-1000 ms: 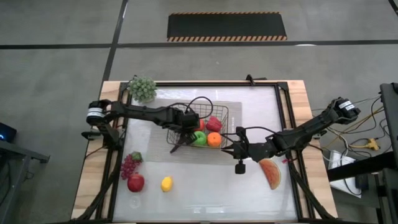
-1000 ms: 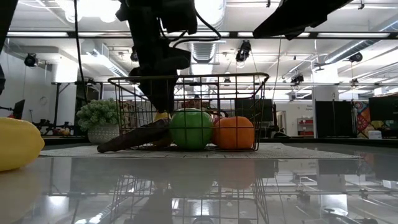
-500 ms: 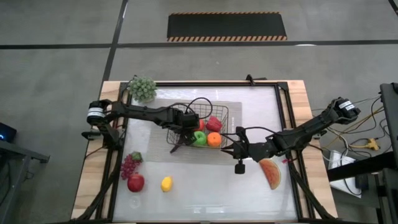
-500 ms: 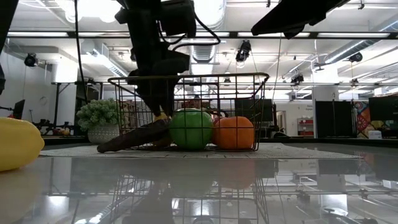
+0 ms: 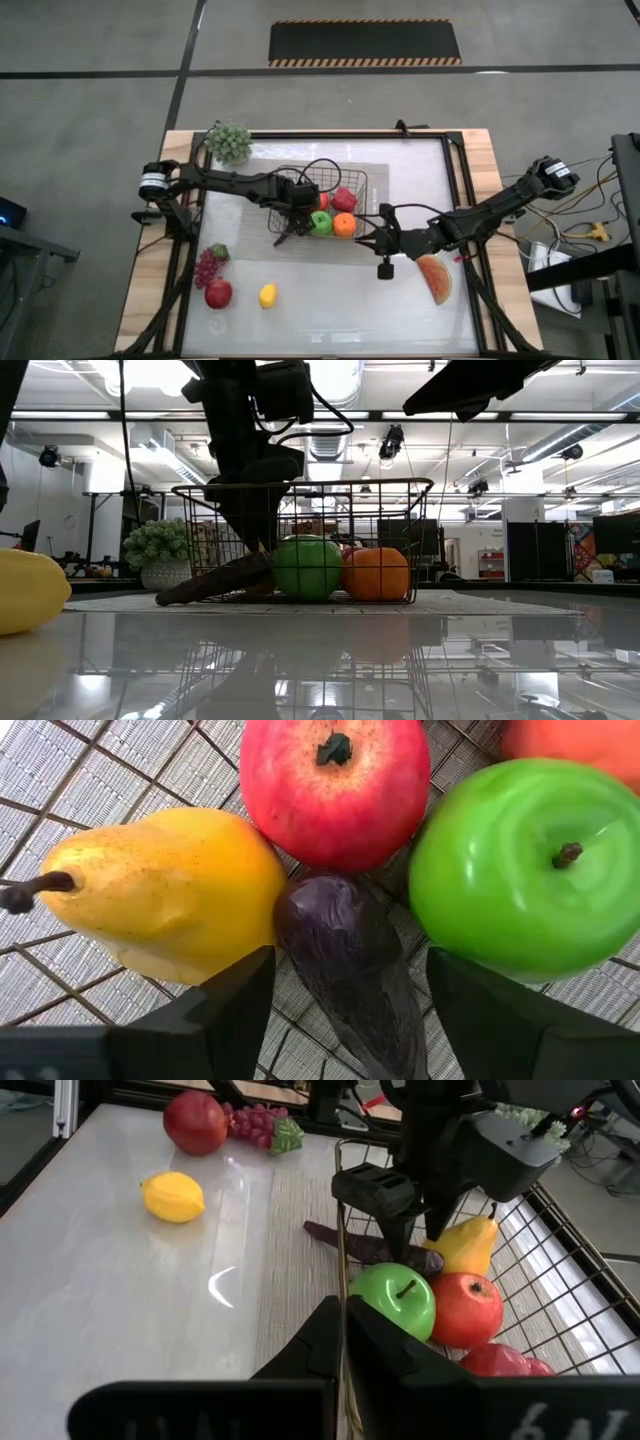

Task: Build produce basket
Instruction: Adjust the eggplant in the wire basket

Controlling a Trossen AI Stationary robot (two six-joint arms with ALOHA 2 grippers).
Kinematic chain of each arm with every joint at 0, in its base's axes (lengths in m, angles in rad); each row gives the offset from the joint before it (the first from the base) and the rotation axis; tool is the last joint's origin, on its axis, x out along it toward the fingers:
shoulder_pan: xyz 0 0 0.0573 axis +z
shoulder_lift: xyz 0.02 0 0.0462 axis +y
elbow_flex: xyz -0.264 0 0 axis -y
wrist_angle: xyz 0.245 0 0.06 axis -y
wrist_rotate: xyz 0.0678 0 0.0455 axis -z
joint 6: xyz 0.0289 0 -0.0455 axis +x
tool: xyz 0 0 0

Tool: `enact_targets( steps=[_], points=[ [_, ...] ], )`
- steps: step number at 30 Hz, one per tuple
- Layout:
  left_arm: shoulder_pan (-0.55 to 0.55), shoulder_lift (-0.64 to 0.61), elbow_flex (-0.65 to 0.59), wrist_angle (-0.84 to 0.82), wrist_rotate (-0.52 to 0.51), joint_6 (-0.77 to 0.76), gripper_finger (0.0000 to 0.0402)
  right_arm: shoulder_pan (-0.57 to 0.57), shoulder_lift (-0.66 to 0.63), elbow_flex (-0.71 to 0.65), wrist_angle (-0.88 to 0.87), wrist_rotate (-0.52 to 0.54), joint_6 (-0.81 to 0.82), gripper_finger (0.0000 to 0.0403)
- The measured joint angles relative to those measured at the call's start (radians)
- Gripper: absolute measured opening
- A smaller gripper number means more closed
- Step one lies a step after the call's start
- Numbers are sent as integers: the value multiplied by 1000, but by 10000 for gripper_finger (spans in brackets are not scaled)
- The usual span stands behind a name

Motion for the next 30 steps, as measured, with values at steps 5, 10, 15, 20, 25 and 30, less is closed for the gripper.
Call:
enact_targets(
  steps=[5, 10, 15, 20, 25, 30],
  points=[
    [4, 0, -2, 0, 1, 0, 220, 0, 0, 0, 8, 0, 0, 9],
    [6, 0, -3, 0, 1, 0, 199, 0, 0, 0, 8, 0, 0, 9],
    [6, 0, -3, 6, 0, 9, 171, 0, 0, 0, 8, 0, 0, 9],
    [6, -4, -4, 26, -10, 36, 115, 0, 0, 0, 8, 0, 0, 9],
    [3, -29, 15, 28, -59, 111, 58, -4, 0, -1, 15, 0, 0, 9],
    [-40, -138, 3, 125, -197, 239, 25, -42, 1, 26, -13, -10, 19, 9]
  ],
)
